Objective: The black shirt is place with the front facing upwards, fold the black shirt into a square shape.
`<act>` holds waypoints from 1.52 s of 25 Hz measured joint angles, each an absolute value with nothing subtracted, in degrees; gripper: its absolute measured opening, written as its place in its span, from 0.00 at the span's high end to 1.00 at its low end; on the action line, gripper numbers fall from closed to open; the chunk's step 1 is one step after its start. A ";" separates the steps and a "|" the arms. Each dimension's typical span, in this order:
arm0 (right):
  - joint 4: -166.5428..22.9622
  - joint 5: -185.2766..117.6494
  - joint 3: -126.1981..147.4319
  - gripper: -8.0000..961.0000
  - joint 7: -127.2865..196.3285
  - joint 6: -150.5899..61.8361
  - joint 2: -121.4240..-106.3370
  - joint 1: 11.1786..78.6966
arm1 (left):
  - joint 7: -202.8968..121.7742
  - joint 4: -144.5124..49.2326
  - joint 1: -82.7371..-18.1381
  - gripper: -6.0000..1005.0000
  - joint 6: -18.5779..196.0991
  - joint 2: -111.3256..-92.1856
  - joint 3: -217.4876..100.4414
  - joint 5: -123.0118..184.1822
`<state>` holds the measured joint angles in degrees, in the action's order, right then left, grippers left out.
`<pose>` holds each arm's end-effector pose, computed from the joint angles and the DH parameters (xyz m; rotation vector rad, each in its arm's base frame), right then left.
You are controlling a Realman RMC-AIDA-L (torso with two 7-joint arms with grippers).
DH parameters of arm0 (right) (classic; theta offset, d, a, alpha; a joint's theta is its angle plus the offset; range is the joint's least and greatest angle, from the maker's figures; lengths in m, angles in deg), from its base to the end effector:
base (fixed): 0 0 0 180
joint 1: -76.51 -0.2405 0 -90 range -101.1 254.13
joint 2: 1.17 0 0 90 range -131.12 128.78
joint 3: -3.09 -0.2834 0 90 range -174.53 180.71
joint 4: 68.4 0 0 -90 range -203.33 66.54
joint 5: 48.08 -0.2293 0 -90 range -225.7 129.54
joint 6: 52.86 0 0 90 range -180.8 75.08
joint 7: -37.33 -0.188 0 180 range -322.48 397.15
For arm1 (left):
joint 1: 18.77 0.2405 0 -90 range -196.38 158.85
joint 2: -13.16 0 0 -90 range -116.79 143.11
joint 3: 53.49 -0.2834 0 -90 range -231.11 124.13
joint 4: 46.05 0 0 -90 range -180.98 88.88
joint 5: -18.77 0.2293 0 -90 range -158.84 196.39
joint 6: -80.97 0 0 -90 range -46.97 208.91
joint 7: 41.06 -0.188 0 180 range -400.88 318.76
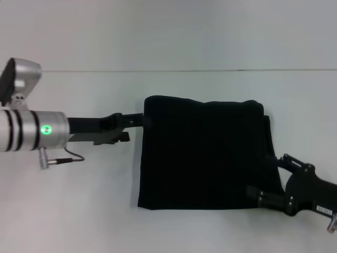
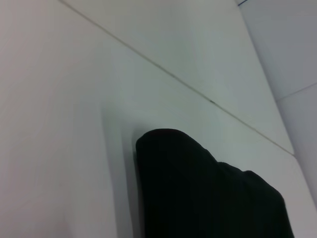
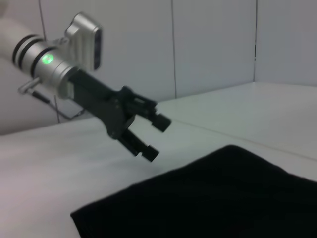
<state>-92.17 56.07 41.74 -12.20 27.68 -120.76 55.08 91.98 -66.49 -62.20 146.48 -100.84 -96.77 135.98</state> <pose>0.3423 0.3277 -0.0807 -2.4942 0.4593 0.6703 -0.2815 0.4511 -0.0757 -2.1384 -1.8732 -0.6051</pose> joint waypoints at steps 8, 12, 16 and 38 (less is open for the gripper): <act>-91.19 56.01 41.75 0.02 -10.38 27.03 -120.82 55.97 | 92.26 -65.97 -62.90 0.06 138.30 -103.77 -98.54 136.12; -91.18 55.89 41.75 0.02 -10.38 27.48 -120.84 55.99 | 92.20 -65.91 -62.84 0.06 134.62 -104.59 -98.72 136.16; -91.30 55.73 41.70 0.02 -10.50 27.91 -120.87 56.02 | 92.10 -65.76 -63.00 0.06 133.77 -105.05 -98.85 136.18; -91.76 55.62 41.53 0.01 -10.91 29.36 -120.70 56.21 | 90.37 -65.91 -64.27 0.31 128.57 -108.36 -100.74 135.62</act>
<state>-91.76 55.62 41.53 -10.91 29.36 -120.70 56.21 90.37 -65.91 -64.27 128.57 -108.36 -100.74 135.62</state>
